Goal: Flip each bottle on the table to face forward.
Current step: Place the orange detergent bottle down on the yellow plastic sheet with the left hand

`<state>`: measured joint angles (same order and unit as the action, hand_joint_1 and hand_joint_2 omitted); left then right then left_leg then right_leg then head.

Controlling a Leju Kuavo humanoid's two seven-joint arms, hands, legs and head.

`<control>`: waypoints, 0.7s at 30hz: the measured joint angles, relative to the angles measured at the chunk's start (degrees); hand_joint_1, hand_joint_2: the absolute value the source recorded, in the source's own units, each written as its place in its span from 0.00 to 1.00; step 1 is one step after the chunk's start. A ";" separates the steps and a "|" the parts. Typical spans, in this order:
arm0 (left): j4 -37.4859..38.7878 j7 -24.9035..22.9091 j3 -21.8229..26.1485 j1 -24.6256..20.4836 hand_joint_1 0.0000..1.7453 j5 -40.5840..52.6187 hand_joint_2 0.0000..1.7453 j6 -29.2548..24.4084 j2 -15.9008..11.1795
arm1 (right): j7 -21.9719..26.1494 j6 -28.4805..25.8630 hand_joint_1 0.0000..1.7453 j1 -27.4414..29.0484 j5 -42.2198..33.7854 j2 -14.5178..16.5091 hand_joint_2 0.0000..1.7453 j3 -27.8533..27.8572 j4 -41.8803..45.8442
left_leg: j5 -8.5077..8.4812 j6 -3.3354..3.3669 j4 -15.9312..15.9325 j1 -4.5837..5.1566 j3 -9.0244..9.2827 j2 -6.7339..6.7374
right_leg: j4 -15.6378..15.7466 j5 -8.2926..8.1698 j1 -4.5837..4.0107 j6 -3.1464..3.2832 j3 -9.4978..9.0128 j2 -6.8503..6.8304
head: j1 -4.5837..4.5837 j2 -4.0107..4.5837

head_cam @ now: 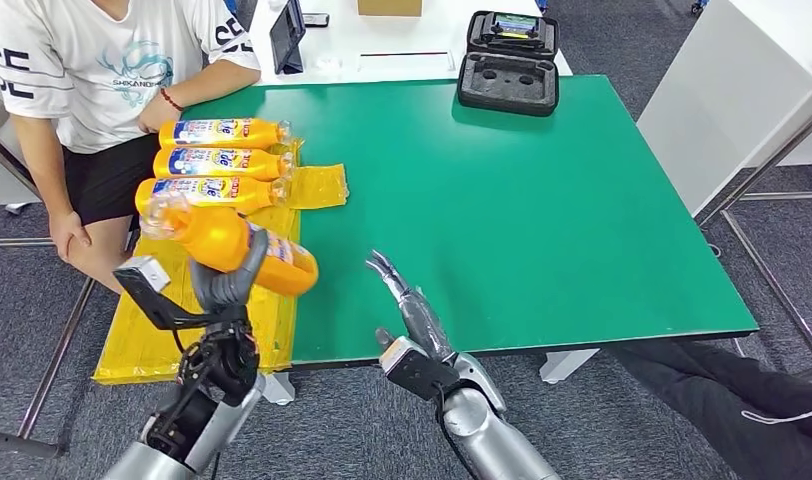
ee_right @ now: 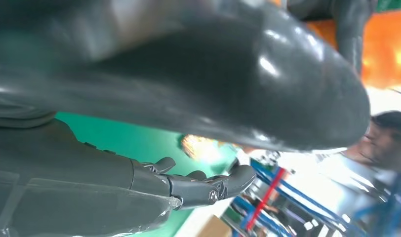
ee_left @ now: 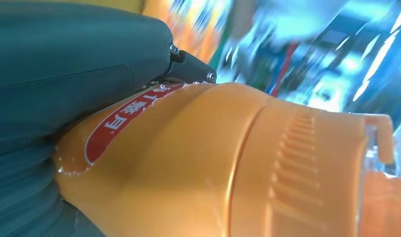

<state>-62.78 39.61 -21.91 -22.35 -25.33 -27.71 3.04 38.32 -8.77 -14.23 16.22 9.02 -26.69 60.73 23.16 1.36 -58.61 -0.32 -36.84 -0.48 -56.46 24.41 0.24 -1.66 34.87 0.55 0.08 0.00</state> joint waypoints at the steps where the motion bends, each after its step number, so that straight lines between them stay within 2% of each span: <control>1: 0.41 0.27 1.52 -0.44 1.00 0.84 1.00 -0.60 -0.14 | 0.26 -0.65 0.00 0.24 0.00 -0.02 0.00 0.00 0.98 | -0.01 0.00 0.00 -0.01 0.00 0.00 | 0.00 0.00 0.00 0.00 0.00 0.00 | 0.00 0.00; 8: 1.70 0.43 10.04 -0.84 1.00 6.93 1.00 -2.90 -0.08 | 1.68 -6.08 0.00 0.92 -1.68 -0.04 0.00 -0.03 7.90 | -0.01 0.00 0.00 -0.02 -0.01 0.00 | 0.00 0.00 0.02 0.00 0.01 0.00 | 0.02 0.00; 12: 1.24 0.48 13.24 -0.96 1.00 15.42 1.00 -6.05 0.15 | 1.72 -6.74 0.00 1.70 -2.95 -0.34 0.00 -0.17 10.10 | 0.00 0.00 0.00 -0.01 -0.01 -0.01 | 0.01 0.00 0.03 0.00 0.00 0.00 | 0.02 0.00; 16: 1.22 0.56 13.86 -2.98 1.00 29.61 1.00 -11.11 -1.65 | 1.72 -6.80 0.00 3.15 -3.64 -0.82 0.00 -0.31 11.73 | -0.01 0.00 0.00 -0.01 -0.01 -0.02 | 0.01 0.00 0.01 0.00 0.00 -0.02 | 0.02 0.00; 19: 2.00 0.53 13.53 -4.59 1.00 33.91 1.00 -11.94 -3.19 | 1.72 -6.81 0.00 3.75 -3.85 -1.07 0.00 -0.33 12.54 | -0.01 0.00 0.00 -0.02 0.01 0.02 | 0.00 -0.01 0.00 0.01 0.01 0.01 | 0.00 0.00; 21: 3.25 0.02 13.16 -5.59 1.00 40.42 1.00 -12.15 -3.96 | 1.72 -6.58 0.00 4.02 -4.11 -1.24 0.00 -0.33 12.87 | -0.02 0.00 0.00 -0.05 0.01 0.01 | 0.00 -0.01 -0.01 0.01 0.01 0.00 | 0.02 0.00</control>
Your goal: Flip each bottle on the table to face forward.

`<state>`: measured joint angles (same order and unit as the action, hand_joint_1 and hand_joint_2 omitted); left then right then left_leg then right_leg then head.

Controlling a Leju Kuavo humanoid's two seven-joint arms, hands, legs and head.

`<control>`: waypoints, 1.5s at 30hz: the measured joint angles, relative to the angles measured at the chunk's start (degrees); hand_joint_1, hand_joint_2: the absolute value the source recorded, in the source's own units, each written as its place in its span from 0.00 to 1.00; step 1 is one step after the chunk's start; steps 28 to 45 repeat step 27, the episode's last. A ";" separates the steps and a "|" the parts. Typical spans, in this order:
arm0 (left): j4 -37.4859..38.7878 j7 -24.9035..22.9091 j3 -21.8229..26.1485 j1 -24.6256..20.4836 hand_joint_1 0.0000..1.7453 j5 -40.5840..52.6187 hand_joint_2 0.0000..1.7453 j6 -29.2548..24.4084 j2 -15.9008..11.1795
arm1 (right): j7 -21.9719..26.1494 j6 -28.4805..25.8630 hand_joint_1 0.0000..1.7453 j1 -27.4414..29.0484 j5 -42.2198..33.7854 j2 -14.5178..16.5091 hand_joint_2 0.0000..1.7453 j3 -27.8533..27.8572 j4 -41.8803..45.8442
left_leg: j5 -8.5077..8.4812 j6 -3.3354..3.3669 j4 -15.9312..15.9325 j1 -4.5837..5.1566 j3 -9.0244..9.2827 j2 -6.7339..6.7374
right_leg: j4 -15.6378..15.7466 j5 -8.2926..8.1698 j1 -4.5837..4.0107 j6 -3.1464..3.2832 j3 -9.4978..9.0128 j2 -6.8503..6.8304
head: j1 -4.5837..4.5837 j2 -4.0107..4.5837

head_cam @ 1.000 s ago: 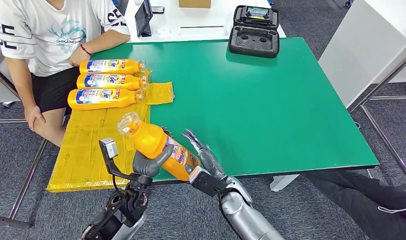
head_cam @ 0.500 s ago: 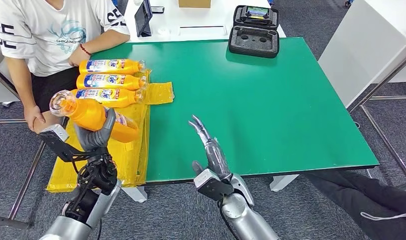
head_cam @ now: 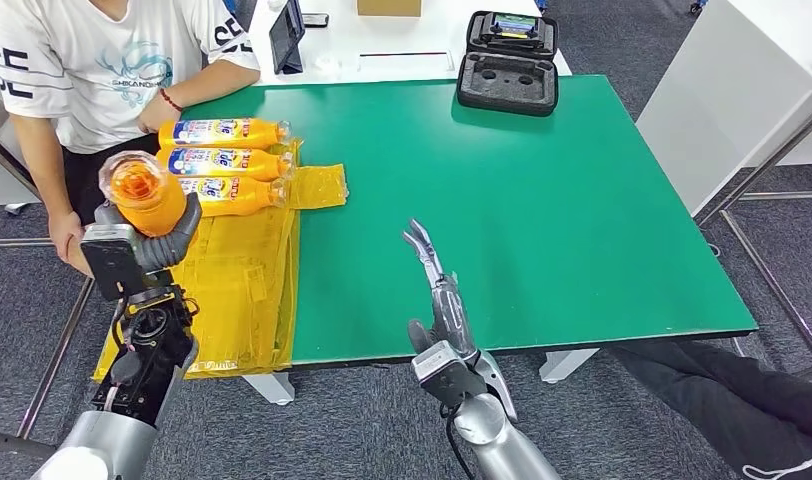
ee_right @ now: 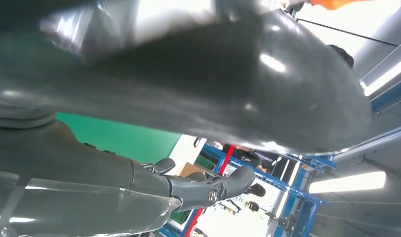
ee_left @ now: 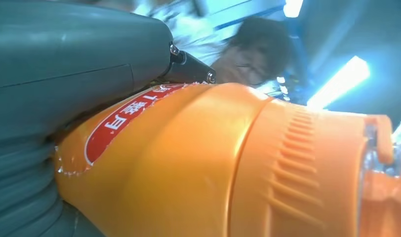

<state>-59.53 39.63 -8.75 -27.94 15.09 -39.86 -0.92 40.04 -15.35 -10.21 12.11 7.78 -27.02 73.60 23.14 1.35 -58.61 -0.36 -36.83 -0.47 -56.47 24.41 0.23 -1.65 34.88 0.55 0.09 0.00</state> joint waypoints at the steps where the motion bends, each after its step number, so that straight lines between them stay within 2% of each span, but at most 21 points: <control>1: 1.03 -0.60 -0.13 -0.70 1.00 6.31 1.00 -0.04 -0.50 | 0.00 0.28 0.00 0.12 -0.23 -0.06 0.00 0.01 0.15 | 0.00 0.00 0.00 -0.02 0.00 -0.01 | 0.00 0.00 0.00 0.00 0.00 -0.01 | 0.00 0.00; 4: 5.06 -4.22 -0.47 -3.62 1.00 26.93 1.00 0.56 -2.56 | 0.00 1.44 0.00 0.49 -1.35 -0.19 0.00 0.01 0.56 | -0.01 0.00 0.00 -0.04 -0.01 0.01 | -0.01 -0.01 0.00 0.01 -0.01 0.02 | 0.01 0.00; 6: 7.67 -7.69 -1.58 -5.56 1.00 33.87 1.00 1.34 -4.19 | 0.00 2.08 0.00 0.65 -1.95 -0.28 0.00 0.02 0.63 | -0.01 0.00 0.00 -0.03 0.01 0.13 | -0.02 -0.03 0.00 0.01 0.01 0.13 | 0.01 0.00; 8: 9.81 -10.26 -3.20 -7.00 1.00 36.75 1.00 2.20 -5.74 | 0.00 2.50 0.00 0.77 -2.25 -0.35 0.00 0.03 0.63 | -0.01 0.00 0.00 -0.03 0.01 0.20 | -0.01 -0.03 0.00 0.02 0.03 0.19 | 0.00 0.00; 13: 12.75 -11.93 -5.81 -8.30 1.00 38.65 1.00 2.99 -7.96 | 0.00 2.81 0.00 0.83 -2.41 -0.37 0.00 0.03 0.63 | -0.01 -0.01 0.00 -0.04 0.00 0.16 | -0.02 -0.02 0.00 0.02 0.03 0.17 | 0.01 0.00; 18: 14.52 -16.00 -8.95 -8.84 1.00 42.97 1.00 5.28 -9.10 | 0.00 3.73 0.00 0.79 -2.52 -0.32 0.00 0.04 0.11 | -0.01 -0.01 0.00 -0.03 -0.01 0.16 | -0.01 -0.01 0.01 0.02 0.02 0.17 | 0.01 0.00; 27: 17.77 -21.03 -13.55 -9.03 0.99 46.35 1.00 9.19 -11.56 | 0.00 5.60 0.00 0.62 -4.46 0.80 0.00 0.18 -5.49 | -0.01 -0.01 0.00 -0.05 -0.01 0.17 | -0.02 -0.02 0.00 0.02 0.02 0.17 | 0.01 0.00; 45: 17.77 -21.03 -13.55 -9.03 0.99 46.35 1.00 9.19 -11.56 | 0.00 5.60 0.00 0.62 -4.46 0.80 0.00 0.18 -5.49 | -0.01 -0.01 0.00 -0.05 -0.01 0.17 | -0.02 -0.02 0.00 0.02 0.02 0.17 | 0.01 0.00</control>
